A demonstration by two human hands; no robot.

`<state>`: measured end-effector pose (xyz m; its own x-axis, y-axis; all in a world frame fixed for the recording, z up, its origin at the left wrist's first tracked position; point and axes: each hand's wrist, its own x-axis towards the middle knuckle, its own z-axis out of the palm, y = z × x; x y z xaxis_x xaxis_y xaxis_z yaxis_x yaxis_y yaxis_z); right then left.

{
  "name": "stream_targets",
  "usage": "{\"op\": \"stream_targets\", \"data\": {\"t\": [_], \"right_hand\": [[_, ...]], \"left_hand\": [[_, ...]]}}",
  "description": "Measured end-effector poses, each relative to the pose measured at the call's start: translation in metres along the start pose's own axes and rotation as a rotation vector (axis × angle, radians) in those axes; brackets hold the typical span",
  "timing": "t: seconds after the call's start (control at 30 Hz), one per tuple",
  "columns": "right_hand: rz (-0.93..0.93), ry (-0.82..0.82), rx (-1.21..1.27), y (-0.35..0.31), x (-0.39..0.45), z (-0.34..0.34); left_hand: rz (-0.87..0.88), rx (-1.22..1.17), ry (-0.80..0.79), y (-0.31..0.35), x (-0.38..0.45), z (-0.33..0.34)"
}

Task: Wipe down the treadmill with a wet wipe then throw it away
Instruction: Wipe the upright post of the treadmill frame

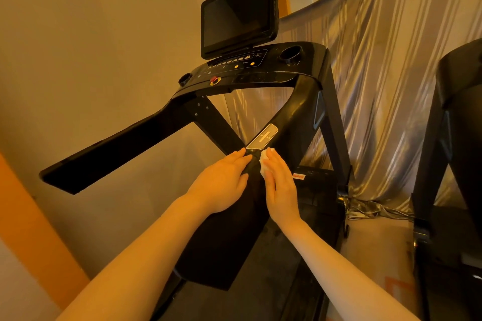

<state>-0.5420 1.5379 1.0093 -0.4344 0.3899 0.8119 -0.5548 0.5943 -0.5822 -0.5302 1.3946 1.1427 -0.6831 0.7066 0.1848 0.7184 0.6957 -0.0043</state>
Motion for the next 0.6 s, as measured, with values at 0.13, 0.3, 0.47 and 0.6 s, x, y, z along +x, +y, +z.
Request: {"op": "stream_targets", "data": {"t": [0.13, 0.3, 0.47, 0.6], "right_hand": [[-0.037, -0.042, -0.051, 0.002, -0.004, 0.006], [0.123, -0.049, -0.024, 0.006, 0.014, 0.008], [0.175, -0.039, 0.041, 0.005, 0.013, 0.012], [0.174, -0.039, 0.082, -0.009, -0.012, 0.018]], "left_hand": [[-0.008, 0.009, -0.008, 0.000, 0.000, 0.000], [-0.018, 0.011, -0.013, 0.002, -0.001, -0.002], [-0.024, 0.013, -0.011, 0.005, 0.001, -0.002], [-0.028, 0.013, -0.003, 0.004, 0.000, -0.001]]}}
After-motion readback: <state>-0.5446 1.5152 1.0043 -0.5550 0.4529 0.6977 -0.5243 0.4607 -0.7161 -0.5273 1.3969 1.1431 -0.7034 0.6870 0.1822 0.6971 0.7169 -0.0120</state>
